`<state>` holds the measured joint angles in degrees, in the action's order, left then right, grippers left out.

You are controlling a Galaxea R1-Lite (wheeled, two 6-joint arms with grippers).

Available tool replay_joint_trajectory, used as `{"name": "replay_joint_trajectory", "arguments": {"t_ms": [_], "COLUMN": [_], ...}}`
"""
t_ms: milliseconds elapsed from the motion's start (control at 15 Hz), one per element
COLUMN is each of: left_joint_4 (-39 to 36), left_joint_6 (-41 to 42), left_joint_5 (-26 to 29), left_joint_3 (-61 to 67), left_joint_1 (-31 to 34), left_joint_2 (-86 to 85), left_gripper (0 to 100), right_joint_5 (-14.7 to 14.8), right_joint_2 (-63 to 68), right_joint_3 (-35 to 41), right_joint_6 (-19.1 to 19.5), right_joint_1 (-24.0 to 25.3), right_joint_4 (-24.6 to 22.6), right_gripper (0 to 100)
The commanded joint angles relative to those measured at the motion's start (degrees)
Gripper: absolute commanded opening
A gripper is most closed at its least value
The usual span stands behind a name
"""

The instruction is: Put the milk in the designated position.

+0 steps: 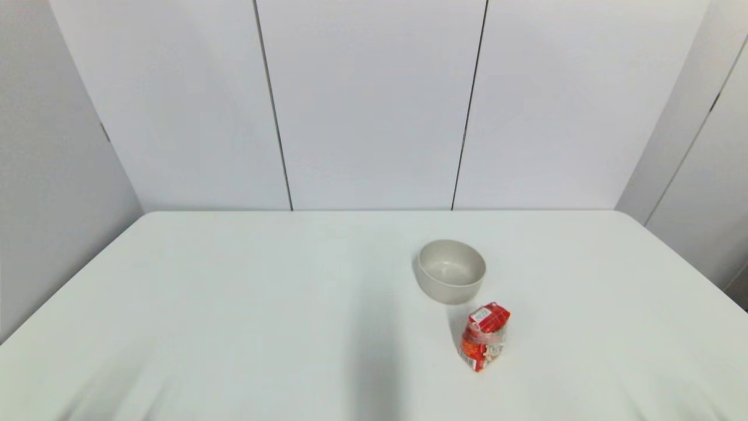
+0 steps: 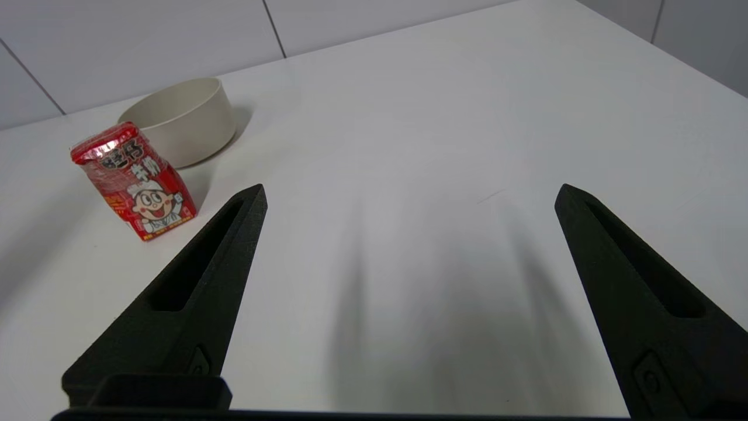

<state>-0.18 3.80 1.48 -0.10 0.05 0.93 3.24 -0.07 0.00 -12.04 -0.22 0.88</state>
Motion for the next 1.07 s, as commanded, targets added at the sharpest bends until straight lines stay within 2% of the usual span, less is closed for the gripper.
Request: {"name": "replay_joint_trajectory", "arguments": {"t_ms": [67, 1067], "left_joint_4": [0.01, -0.17], "left_joint_6": [-0.29, -0.38], "left_joint_5": [0.02, 0.02], "left_joint_3": [0.10, 0.10], "left_joint_1": [0.04, 0.04], "left_joint_2": [-0.93, -0.93], "left_gripper": [100, 100], "right_joint_5": [0.01, 0.01], "right_joint_2": [0.07, 0.07], "right_joint_3": [0.00, 0.00], "right_joint_6": [-0.08, -0.08], "right_joint_1": [-0.04, 0.04], "right_joint_4": [0.00, 0.00], "right_gripper": [100, 100]}}
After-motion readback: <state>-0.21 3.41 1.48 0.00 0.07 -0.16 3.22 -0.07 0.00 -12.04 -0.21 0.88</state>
